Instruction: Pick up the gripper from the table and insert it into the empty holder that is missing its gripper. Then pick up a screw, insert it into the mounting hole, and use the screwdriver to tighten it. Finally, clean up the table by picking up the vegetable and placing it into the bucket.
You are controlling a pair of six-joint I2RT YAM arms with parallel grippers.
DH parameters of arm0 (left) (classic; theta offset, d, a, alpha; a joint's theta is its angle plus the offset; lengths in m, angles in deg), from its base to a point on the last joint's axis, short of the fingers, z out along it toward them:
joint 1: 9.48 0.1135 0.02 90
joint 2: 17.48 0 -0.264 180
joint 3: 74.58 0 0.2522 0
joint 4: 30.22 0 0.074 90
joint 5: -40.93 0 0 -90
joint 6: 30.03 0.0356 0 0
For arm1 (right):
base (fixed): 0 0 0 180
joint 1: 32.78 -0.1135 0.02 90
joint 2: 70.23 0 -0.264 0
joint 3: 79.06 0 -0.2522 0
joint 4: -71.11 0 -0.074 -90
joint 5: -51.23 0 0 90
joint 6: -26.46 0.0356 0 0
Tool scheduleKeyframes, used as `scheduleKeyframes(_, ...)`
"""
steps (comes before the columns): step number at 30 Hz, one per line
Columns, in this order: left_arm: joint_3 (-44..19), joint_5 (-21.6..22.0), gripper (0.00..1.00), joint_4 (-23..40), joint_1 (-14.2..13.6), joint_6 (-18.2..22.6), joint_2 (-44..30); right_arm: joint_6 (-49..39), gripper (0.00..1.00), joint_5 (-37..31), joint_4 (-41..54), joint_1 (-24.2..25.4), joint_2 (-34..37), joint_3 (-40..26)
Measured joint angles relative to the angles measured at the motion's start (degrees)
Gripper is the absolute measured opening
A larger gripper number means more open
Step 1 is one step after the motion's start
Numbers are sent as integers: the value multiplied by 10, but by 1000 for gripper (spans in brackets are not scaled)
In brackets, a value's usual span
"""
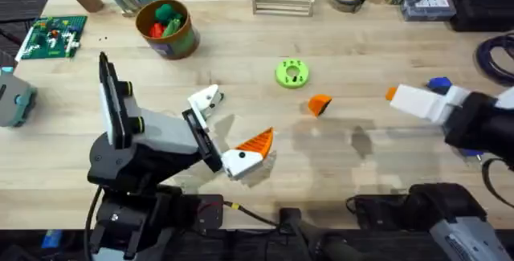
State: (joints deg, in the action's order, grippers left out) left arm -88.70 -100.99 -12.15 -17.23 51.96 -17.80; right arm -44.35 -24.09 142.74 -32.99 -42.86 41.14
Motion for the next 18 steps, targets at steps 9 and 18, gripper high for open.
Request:
scheduleKeyframes(9, 0, -2, 993, 0, 0, 0, 0, -19, 973, 0, -27, 0, 18, 0)
scheduleKeyframes(18, 0, -6, 993, 1, 0, -2, 0, -89, 974, -6, -26, -26, 135, -1)
